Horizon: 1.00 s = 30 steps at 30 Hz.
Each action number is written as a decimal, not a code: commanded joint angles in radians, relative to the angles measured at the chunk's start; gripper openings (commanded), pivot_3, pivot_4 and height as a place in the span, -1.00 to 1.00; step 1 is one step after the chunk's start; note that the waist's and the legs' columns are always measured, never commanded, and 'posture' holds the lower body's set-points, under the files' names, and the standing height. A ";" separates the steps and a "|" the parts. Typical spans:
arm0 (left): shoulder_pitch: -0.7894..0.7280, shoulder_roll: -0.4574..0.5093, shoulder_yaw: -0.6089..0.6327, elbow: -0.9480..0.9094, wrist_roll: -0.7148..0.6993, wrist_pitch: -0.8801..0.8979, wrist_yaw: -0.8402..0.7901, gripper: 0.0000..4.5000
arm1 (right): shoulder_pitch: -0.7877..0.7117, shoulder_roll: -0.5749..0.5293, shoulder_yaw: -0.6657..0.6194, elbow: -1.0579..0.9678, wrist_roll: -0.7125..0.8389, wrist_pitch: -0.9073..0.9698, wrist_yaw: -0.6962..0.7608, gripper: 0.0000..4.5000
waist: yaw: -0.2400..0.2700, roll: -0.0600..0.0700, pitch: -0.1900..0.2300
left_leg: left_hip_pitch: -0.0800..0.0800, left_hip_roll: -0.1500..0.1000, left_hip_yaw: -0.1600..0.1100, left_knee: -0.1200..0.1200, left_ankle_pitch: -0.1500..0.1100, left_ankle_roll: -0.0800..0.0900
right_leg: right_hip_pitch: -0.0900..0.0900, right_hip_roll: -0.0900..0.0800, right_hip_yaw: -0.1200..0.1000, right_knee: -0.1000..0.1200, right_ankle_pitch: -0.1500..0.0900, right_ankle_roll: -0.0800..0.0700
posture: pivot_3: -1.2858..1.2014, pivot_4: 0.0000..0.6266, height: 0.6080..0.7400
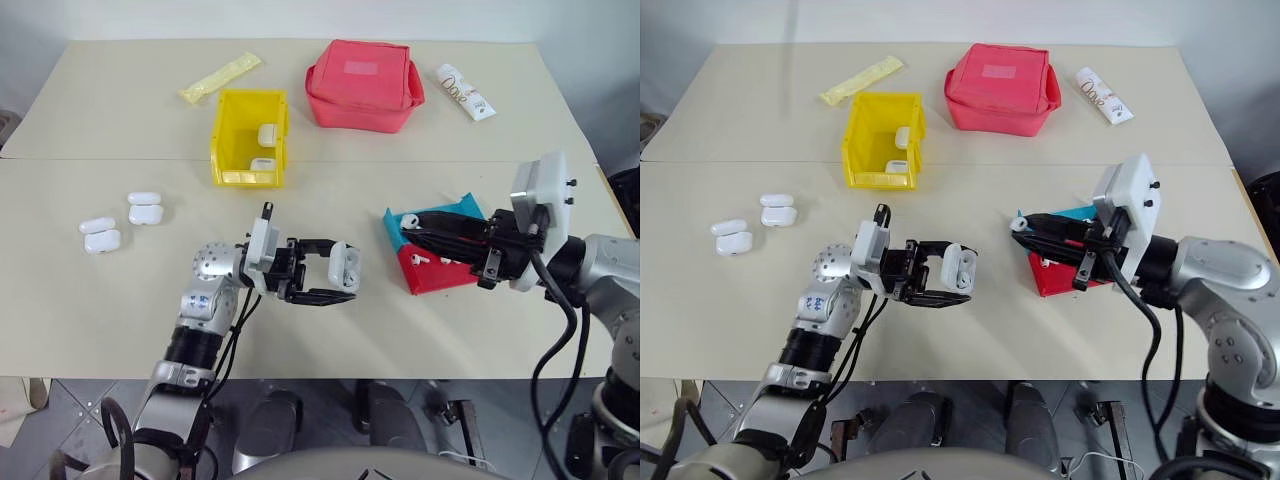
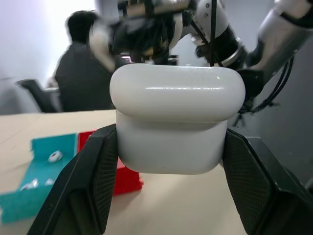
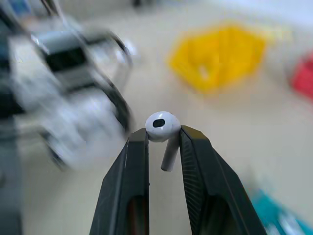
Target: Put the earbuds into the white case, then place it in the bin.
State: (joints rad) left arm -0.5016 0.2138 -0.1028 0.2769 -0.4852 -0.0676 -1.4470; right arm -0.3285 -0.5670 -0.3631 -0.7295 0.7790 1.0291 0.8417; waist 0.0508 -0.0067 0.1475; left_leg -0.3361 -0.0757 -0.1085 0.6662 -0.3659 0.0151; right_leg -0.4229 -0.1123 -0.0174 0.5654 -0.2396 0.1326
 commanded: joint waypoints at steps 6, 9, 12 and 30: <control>-0.158 -0.055 -0.007 0.146 -0.017 -0.039 -0.110 0.23 | 0.033 0.150 0.065 -0.024 0.124 -0.146 -0.141 -0.77 | -0.003 0.000 0.000 | 0.000 -0.001 0.000 0.000 0.000 0.001 | 0.000 0.000 0.000 0.001 0.000 0.000 | 0.03 -0.52 1.00; -0.184 -0.061 -0.007 0.164 -0.022 -0.040 -0.117 0.23 | 0.066 0.154 0.101 -0.019 0.121 -0.188 -0.152 -0.77 | -0.005 0.000 0.000 | 0.000 -0.001 0.000 0.000 0.000 0.000 | -0.001 0.000 0.000 0.001 0.000 0.000 | 0.03 -0.52 1.00; -0.195 -0.060 -0.003 0.164 -0.029 -0.033 -0.116 0.23 | 0.101 0.151 0.131 -0.012 0.111 -0.231 -0.156 -0.77 | -0.007 0.000 0.000 | 0.000 -0.001 0.001 0.000 0.000 0.001 | -0.001 0.000 0.001 0.001 0.000 0.000 | 0.03 -0.52 1.00; -0.187 -0.057 -0.007 0.097 -0.060 0.001 -0.108 0.23 | 0.175 0.124 0.249 0.111 0.032 -0.402 -0.121 -0.77 | -0.008 0.000 0.000 | 0.000 -0.001 0.001 0.000 0.000 0.001 | -0.001 0.001 0.001 0.001 0.000 0.000 | 0.03 -0.52 1.00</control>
State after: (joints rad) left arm -0.6742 0.1632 -0.1166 0.4324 -0.5090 -0.0661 -1.5009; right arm -0.1591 -0.4314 -0.1259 -0.6192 0.8147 0.6480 0.7088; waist 0.0427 -0.0065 0.1476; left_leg -0.3361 -0.0763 -0.1079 0.6661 -0.3655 0.0157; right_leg -0.4240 -0.1116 -0.0166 0.5668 -0.2398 0.1323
